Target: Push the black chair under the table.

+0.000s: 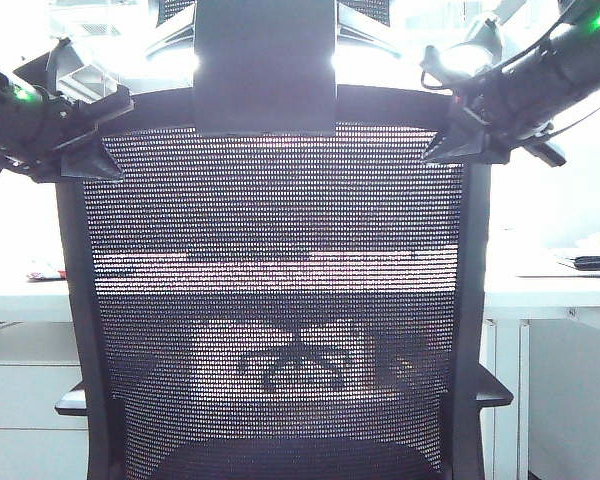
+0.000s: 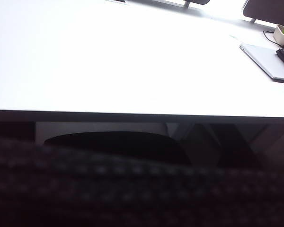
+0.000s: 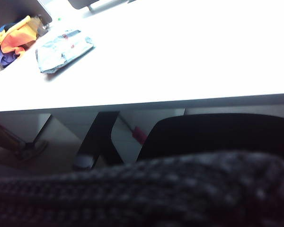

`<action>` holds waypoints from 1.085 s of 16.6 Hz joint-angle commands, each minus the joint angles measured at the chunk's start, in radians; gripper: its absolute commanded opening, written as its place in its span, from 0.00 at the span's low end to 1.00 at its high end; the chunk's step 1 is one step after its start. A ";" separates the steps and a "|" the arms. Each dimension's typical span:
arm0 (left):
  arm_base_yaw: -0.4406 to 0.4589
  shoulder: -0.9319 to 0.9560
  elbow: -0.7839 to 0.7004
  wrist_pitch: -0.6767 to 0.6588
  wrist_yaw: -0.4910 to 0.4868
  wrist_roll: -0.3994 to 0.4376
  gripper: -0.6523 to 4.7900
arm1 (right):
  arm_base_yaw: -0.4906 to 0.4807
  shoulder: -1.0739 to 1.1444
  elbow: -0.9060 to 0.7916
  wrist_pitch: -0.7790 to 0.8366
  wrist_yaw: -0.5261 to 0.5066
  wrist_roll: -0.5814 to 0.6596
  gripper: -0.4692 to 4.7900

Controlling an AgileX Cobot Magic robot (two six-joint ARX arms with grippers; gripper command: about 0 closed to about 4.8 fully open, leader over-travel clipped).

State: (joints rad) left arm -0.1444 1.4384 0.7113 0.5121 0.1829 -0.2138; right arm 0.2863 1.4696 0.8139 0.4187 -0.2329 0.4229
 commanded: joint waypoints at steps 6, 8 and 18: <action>0.016 0.129 0.144 0.050 -0.025 0.056 0.11 | -0.035 0.071 0.034 0.169 0.075 -0.037 0.08; 0.016 0.148 0.172 0.053 -0.025 0.074 0.11 | -0.048 0.100 0.064 0.170 0.074 -0.039 0.08; 0.069 0.226 0.196 0.140 -0.014 0.084 0.11 | -0.048 0.277 0.239 0.173 0.053 -0.057 0.08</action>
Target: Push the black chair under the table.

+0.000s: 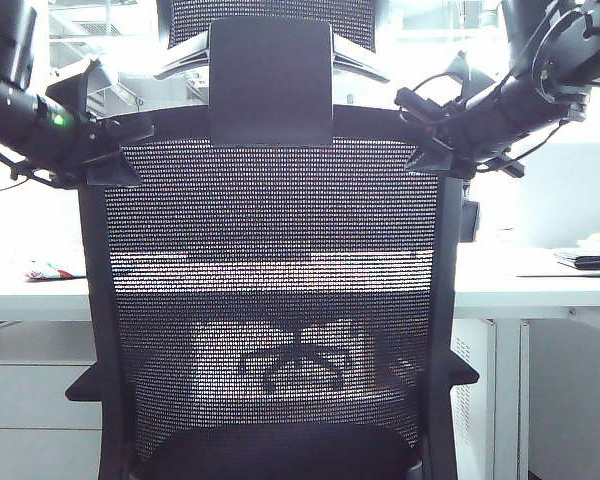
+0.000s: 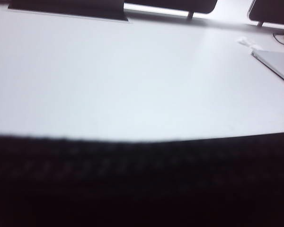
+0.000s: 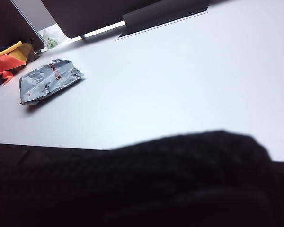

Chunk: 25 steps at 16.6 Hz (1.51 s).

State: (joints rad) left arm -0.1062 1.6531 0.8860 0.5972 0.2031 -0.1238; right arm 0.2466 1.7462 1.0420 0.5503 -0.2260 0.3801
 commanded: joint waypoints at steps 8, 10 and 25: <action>0.084 0.130 0.140 0.072 0.026 -0.044 0.11 | -0.014 0.067 0.070 0.060 0.052 -0.015 0.08; 0.085 0.153 0.177 0.068 0.029 -0.041 0.11 | -0.014 0.108 0.125 0.059 0.050 -0.015 0.08; 0.090 0.428 0.539 -0.003 0.029 -0.041 0.11 | -0.056 0.361 0.441 0.003 0.037 -0.018 0.08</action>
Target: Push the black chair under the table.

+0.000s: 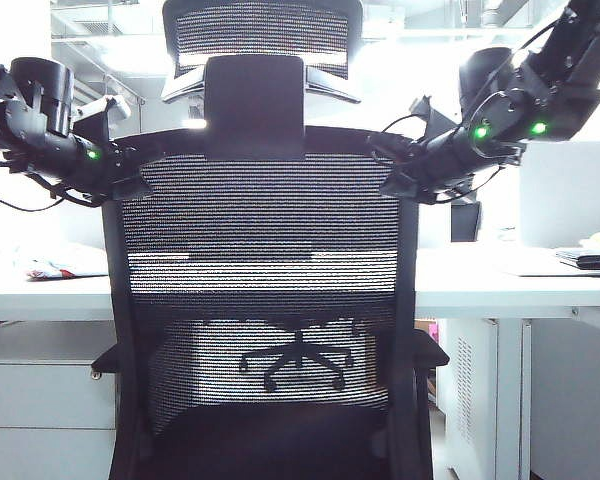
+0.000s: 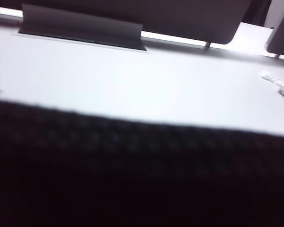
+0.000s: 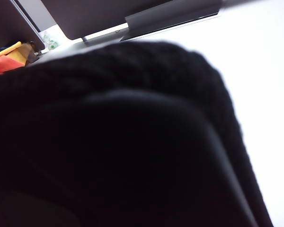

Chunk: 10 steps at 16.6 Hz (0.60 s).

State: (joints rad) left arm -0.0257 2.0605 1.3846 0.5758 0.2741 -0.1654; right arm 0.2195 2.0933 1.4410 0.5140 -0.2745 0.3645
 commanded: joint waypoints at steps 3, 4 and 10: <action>0.009 0.066 0.109 -0.021 -0.042 0.000 0.11 | -0.030 0.038 0.092 0.019 0.085 -0.002 0.08; 0.009 0.074 0.126 -0.033 -0.042 0.000 0.11 | -0.030 0.048 0.110 0.004 0.085 -0.003 0.08; 0.010 0.078 0.131 -0.066 0.008 0.000 0.11 | -0.030 0.052 0.121 -0.012 0.043 0.002 0.08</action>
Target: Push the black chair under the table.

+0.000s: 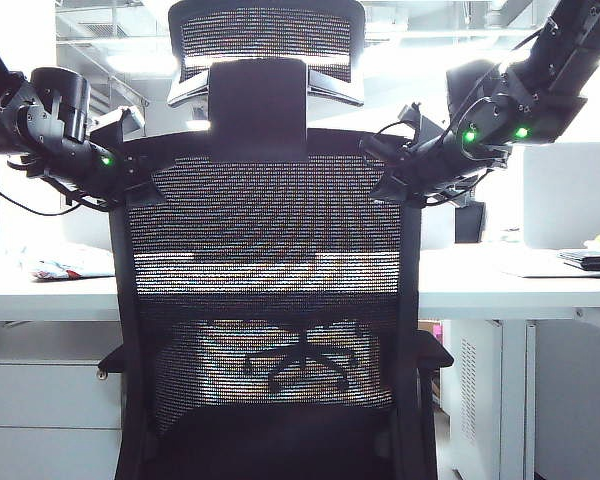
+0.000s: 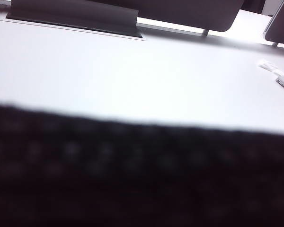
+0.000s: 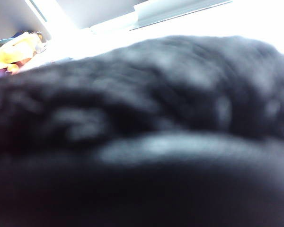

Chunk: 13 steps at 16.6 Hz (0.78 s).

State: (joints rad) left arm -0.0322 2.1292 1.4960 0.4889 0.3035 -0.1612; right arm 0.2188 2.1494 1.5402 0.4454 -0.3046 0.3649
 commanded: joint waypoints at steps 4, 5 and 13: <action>0.025 -0.039 0.021 -0.031 0.122 -0.060 0.11 | -0.029 -0.039 0.021 0.003 -0.014 0.013 0.08; 0.028 -0.060 0.021 -0.074 0.159 -0.060 0.11 | -0.028 -0.061 0.020 -0.037 -0.013 0.001 0.08; 0.079 -0.171 0.021 -0.317 0.430 -0.113 0.11 | -0.004 -0.299 -0.153 -0.175 -0.008 -0.059 0.08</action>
State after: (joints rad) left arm 0.0460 1.9827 1.5089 0.1959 0.7387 -0.2840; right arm 0.2104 1.8732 1.4086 0.2470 -0.3141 0.3119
